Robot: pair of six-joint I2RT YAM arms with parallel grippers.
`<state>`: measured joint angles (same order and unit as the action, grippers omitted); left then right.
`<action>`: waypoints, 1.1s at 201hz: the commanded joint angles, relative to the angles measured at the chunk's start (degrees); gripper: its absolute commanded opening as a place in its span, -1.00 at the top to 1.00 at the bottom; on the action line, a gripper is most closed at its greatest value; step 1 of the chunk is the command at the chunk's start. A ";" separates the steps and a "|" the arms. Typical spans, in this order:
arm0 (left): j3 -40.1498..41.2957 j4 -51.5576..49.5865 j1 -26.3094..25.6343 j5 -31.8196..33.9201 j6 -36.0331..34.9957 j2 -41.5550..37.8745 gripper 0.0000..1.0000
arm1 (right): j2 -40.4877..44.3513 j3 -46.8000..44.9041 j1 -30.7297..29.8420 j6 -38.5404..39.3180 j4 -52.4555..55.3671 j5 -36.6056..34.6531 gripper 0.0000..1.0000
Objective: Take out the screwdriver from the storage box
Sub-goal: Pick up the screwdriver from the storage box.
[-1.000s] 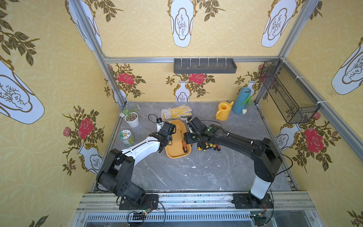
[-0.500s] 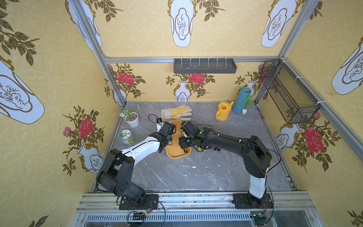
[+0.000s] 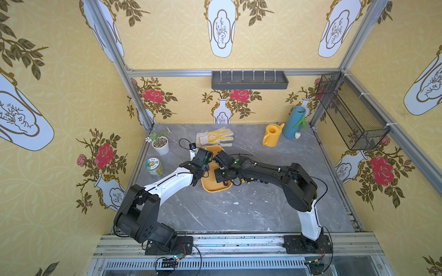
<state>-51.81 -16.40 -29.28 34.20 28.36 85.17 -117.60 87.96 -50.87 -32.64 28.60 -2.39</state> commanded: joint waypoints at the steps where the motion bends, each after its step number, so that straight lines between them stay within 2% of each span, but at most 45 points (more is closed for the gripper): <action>1: 0.48 0.88 0.01 -0.37 0.61 -0.13 1.00 | 0.49 -0.85 -0.47 -2.36 -0.13 -4.01 -0.19; 46: 0.84 1.02 0.01 -0.40 0.93 0.06 1.00 | -0.12 -2.43 -0.38 -4.51 -2.29 -5.37 -0.19; 119: 1.18 0.92 0.02 -0.18 0.87 -0.11 1.00 | -0.97 -6.74 1.57 -8.41 -8.54 0.98 -0.07; 221: 0.92 0.89 0.01 -0.08 0.91 0.44 1.00 | -2.30 -5.26 2.11 -6.65 -6.77 3.22 0.56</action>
<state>-50.96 -16.36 -29.26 34.28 29.80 85.19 -119.35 82.83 -48.86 -40.18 19.11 0.60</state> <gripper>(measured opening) 0.097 0.256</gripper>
